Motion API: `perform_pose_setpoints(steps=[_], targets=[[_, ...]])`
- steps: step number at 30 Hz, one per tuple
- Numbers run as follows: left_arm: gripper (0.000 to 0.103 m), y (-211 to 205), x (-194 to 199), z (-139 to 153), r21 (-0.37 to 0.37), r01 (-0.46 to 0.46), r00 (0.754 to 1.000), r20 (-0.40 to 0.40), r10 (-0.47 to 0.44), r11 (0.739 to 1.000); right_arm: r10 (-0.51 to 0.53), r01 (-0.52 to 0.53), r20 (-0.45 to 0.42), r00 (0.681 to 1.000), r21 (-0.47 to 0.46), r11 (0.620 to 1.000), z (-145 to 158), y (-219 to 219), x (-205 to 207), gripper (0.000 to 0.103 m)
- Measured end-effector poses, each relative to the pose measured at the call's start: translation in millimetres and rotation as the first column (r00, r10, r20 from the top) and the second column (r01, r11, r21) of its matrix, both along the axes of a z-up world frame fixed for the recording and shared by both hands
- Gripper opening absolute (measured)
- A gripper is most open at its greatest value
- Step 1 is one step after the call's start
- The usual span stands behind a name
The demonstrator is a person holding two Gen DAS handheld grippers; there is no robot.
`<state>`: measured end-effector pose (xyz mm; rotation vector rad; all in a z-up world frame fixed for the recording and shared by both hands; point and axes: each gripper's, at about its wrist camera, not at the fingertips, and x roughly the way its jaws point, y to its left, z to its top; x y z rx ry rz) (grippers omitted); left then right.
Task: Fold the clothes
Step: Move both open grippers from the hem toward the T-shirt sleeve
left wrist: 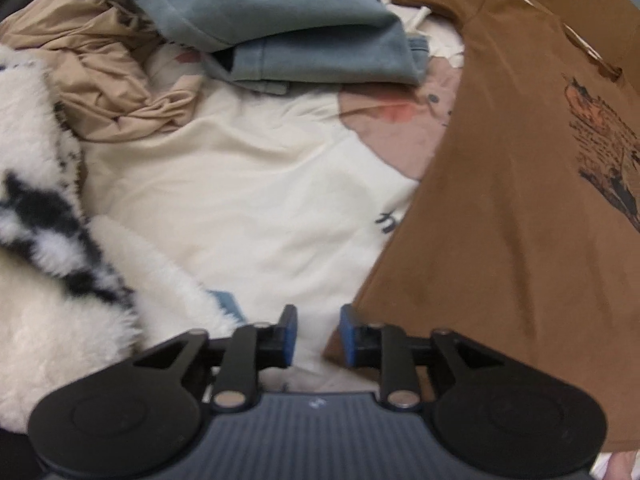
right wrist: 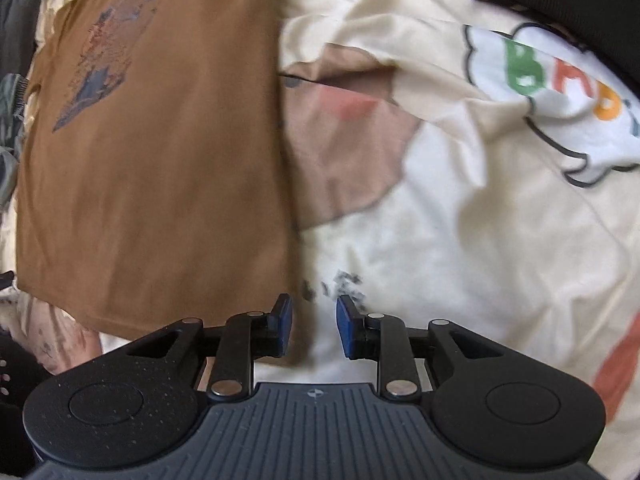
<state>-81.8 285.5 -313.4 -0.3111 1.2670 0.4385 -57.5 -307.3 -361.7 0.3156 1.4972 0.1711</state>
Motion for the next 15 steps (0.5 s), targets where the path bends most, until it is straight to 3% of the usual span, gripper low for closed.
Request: perform_pose_setpoints(steps=[6, 15], targets=[[0.035, -13.1, 5.7, -19.6, 0.023, 0.049, 0.998, -0.033, -0.048, 0.999, 0.033, -0.033, 0.003, 0.999, -0.009, 0.999, -15.6, 9.3, 7.6, 0.027], [0.016, -24.1, 6.8, -23.1, 0.086, 0.121, 0.989, -0.093, -0.113, 0.989, 0.075, -0.077, -0.037, 0.997, -0.064, 0.995, -17.0, 17.4, 9.4, 0.026]])
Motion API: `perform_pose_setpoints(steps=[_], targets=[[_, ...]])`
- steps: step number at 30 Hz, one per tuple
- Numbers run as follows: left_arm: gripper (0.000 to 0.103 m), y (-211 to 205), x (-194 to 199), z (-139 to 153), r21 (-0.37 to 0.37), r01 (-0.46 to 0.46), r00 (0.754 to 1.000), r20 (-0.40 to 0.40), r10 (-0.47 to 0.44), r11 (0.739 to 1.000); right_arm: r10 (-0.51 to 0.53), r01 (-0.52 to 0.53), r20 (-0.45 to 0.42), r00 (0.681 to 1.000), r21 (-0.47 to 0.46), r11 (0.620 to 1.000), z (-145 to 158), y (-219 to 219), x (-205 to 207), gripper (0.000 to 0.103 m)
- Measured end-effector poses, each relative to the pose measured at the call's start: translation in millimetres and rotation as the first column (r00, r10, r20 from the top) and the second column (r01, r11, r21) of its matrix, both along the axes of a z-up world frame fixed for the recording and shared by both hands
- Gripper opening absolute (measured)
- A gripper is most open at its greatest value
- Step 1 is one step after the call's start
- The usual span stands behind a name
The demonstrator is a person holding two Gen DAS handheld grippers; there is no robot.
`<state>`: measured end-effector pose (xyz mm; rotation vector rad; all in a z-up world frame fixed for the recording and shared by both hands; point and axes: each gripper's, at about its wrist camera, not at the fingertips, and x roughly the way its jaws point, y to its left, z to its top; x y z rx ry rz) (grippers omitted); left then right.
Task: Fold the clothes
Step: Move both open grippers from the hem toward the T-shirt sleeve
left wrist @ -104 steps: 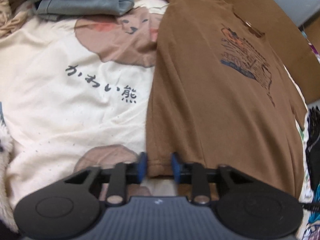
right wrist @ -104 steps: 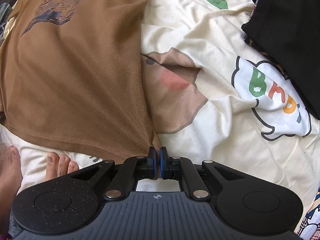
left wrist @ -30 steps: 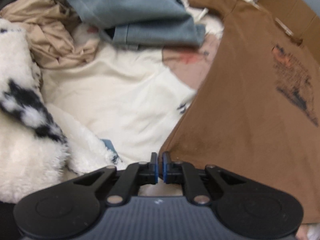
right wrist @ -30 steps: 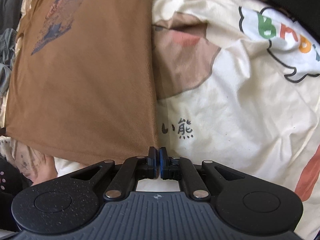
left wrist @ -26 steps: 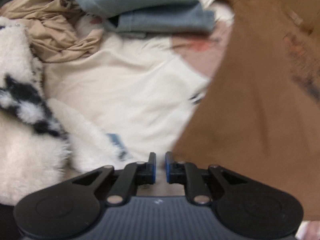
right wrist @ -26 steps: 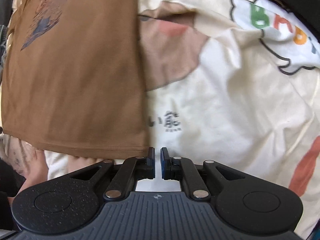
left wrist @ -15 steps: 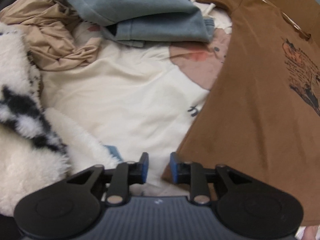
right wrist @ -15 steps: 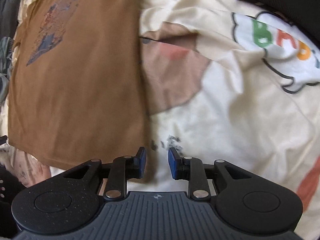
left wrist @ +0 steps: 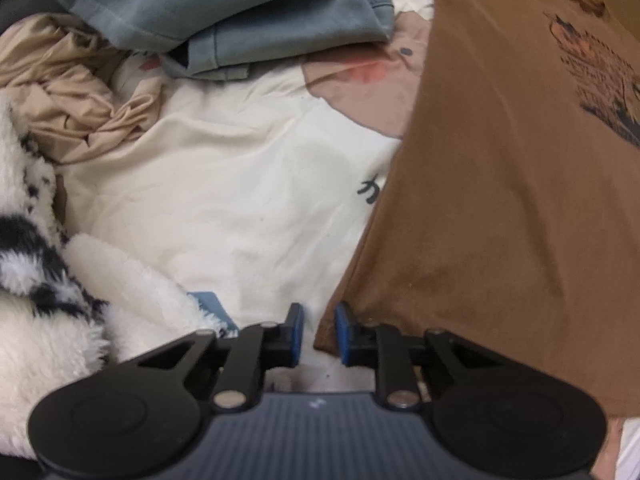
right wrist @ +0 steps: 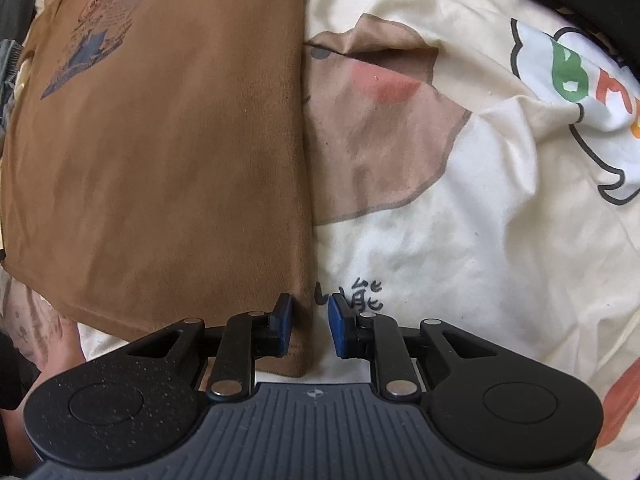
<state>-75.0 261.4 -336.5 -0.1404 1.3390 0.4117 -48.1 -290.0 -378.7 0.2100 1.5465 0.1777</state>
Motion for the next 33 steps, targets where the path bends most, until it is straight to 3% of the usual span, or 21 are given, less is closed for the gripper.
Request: perform_pose_setpoints(steps=[3, 8, 14, 22, 33], targets=[[0.012, -1.8, 1.6, 8.2, 0.017, -0.006, 1.0, -0.015, 0.006, 1.0, -0.023, 0.023, 0.026, 0.999, 0.018, 1.0, 14.1, -5.9, 0.6, 0.026], [0.014, 5.4, -1.0, 33.4, 0.029, -0.033, 0.999, -0.014, 0.034, 0.999, -0.072, 0.067, 0.095, 0.993, 0.057, 0.996, 44.2, -20.2, 2.8, 0.027], [0.024, 16.1, 0.1, 91.6, 0.042, -0.043, 0.997, 0.068, 0.04, 0.998, -0.141, 0.126, 0.202, 0.969, 0.088, 0.988, 87.6, -41.6, 16.1, 0.027], [0.035, 26.0, 15.5, 169.6, 0.065, -0.052, 0.981, 0.188, 0.038, 0.997, -0.198, 0.163, 0.352, 0.915, 0.127, 0.978, 154.7, -51.7, 55.8, 0.028], [0.042, 27.0, 48.4, 239.2, 0.085, -0.053, 0.956, 0.293, 0.026, 0.995, -0.269, 0.213, 0.45, 0.852, 0.172, 0.962, 216.2, -78.7, 93.0, 0.032]])
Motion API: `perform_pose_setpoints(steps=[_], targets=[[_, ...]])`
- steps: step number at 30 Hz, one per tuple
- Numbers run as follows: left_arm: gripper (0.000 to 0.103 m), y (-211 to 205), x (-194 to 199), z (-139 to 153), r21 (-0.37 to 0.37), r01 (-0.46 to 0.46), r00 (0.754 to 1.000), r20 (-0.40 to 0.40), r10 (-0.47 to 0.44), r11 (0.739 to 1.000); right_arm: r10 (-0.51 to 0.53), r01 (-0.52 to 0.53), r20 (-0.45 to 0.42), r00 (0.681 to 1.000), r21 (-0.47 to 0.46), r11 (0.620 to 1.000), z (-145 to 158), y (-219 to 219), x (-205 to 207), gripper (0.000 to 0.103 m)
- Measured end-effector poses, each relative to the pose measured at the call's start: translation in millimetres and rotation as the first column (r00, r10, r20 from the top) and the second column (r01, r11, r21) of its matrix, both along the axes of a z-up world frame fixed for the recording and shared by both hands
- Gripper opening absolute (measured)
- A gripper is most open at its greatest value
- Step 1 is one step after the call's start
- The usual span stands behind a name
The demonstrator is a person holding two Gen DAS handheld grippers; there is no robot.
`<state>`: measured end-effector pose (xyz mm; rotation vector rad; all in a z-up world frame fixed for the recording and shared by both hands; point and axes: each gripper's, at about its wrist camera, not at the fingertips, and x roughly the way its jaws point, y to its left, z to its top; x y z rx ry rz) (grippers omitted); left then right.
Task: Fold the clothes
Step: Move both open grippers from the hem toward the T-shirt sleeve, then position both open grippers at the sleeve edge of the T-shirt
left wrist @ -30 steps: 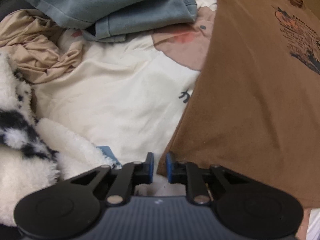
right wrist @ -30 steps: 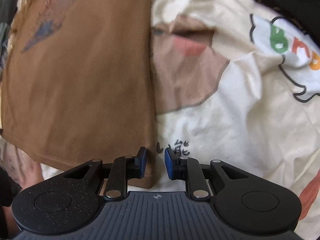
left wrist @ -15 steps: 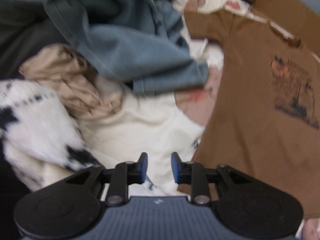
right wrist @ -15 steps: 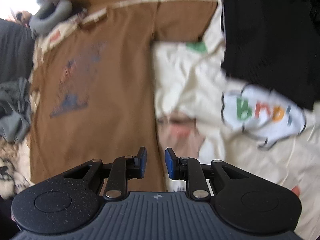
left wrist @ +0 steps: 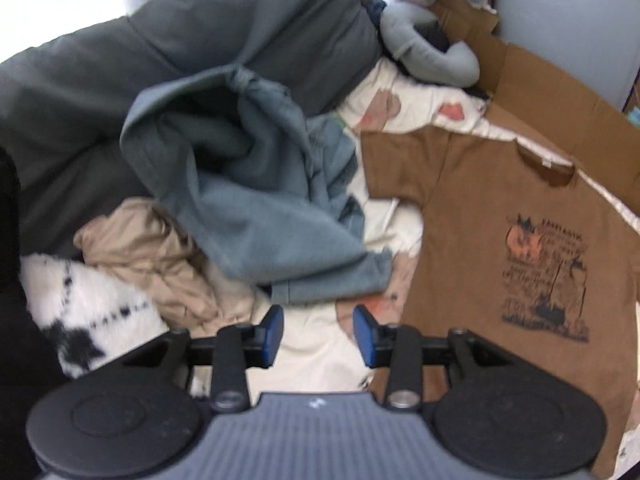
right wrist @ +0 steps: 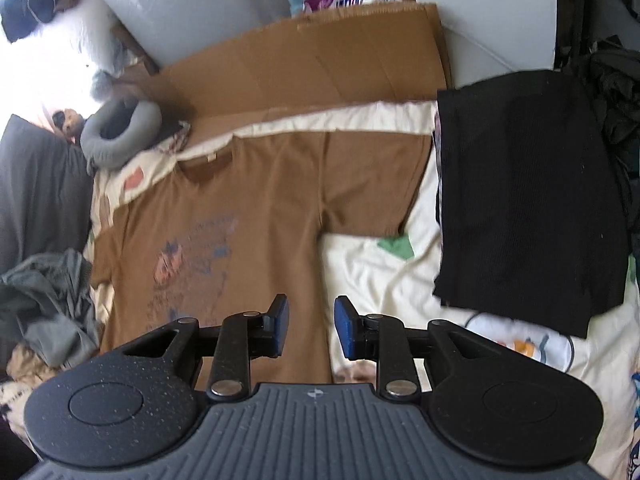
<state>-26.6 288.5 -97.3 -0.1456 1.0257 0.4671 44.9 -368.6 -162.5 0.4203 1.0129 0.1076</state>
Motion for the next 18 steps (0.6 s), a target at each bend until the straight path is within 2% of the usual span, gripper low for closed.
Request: perform_pose_setpoints(steps=[5, 10, 18], targets=[[0.044, 1.0, 17.1, 15.2, 0.001, -0.004, 1.0, 0.022, 0.004, 1.0, -0.013, 0.013, 0.011, 1.0, 0.0, 1.0, 8.0, -2.5, 14.3, 0.036], [0.045, 9.0, 38.3, 16.9, -0.028, -0.038, 0.999, 0.031, 0.039, 0.999, -0.049, 0.048, 0.002, 0.999, 0.014, 0.999, 7.7, -6.6, 24.4, 0.038], [0.046, 21.6, 94.6, -5.9, -0.038, -0.056, 0.998, 0.022, 0.057, 0.998, -0.082, 0.082, -0.03, 0.996, -0.005, 0.997, -11.3, -14.8, 56.9, 0.038]])
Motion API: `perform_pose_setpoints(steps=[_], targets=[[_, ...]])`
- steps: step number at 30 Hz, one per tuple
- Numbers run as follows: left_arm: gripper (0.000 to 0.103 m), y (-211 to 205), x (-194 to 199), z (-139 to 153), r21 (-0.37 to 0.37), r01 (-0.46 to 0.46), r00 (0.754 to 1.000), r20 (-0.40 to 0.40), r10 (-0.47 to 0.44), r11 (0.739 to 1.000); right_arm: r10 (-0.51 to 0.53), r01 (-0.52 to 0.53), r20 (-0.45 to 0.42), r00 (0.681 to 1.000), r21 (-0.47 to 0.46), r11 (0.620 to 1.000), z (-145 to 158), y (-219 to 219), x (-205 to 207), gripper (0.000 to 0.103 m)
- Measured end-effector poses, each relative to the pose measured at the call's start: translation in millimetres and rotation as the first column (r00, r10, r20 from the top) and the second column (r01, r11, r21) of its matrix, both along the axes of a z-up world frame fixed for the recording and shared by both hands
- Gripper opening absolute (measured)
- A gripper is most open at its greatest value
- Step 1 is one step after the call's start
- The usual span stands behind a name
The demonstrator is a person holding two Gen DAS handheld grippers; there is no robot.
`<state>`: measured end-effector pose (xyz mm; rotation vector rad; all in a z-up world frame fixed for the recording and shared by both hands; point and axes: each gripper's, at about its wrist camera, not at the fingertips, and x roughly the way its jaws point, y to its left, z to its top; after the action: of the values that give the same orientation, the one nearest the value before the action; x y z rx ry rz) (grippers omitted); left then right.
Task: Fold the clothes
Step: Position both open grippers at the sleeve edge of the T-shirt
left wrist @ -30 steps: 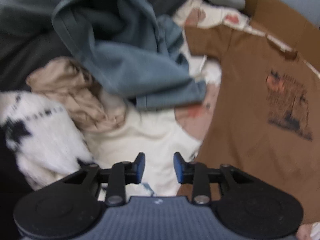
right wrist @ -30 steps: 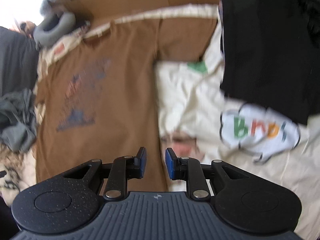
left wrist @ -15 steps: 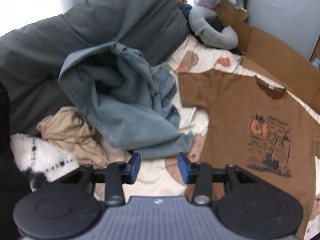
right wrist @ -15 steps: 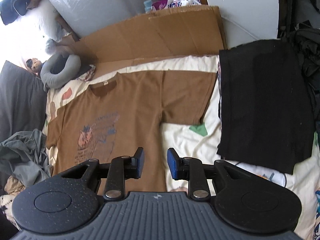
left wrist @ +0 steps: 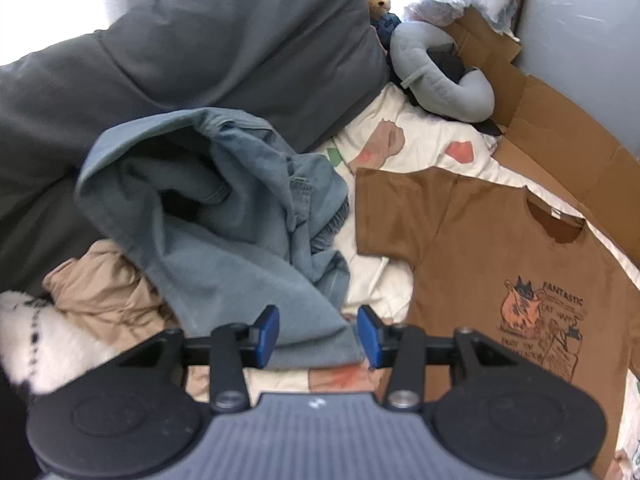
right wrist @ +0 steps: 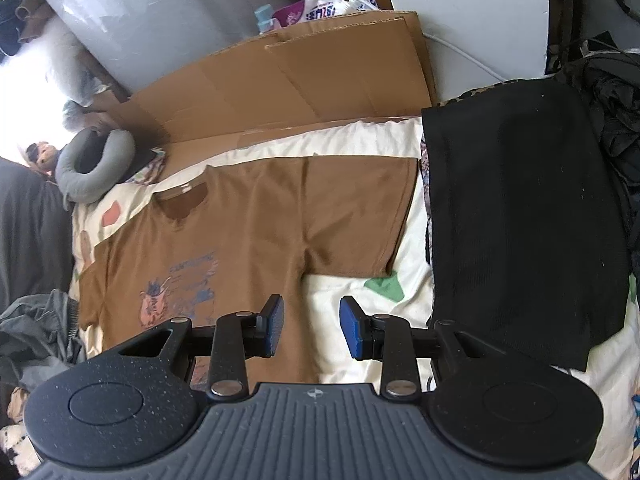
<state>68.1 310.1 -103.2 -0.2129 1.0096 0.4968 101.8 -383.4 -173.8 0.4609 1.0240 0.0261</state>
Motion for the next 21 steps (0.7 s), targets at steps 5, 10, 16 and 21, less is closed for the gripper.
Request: perform_pose_setpoints(steps=[5, 10, 16, 21], targets=[[0.047, 6.3, 31.8, -32.6, 0.011, 0.014, 1.0, -0.007, -0.014, 1.0, -0.027, 0.027, -0.03, 0.999, -0.002, 1.0, -27.8, -4.0, 18.9, 0.038], [0.047, 13.0, 58.9, -70.1, 0.0, 0.026, 1.0, 0.01, -0.026, 1.0, -0.061, 0.061, -0.056, 0.997, -0.004, 0.998, -65.9, -2.9, 33.5, 0.038], [0.047, 22.8, 93.1, -118.5, -0.033, 0.013, 0.999, 0.038, -0.012, 0.999, -0.09, 0.09, -0.046, 0.995, -0.003, 0.996, -115.9, 5.4, 56.8, 0.038], [0.047, 39.9, 115.4, -154.1, -0.072, -0.038, 0.997, 0.058, 0.042, 0.997, -0.067, 0.064, -0.062, 0.996, -0.049, 0.997, -144.7, 19.6, 75.3, 0.038]])
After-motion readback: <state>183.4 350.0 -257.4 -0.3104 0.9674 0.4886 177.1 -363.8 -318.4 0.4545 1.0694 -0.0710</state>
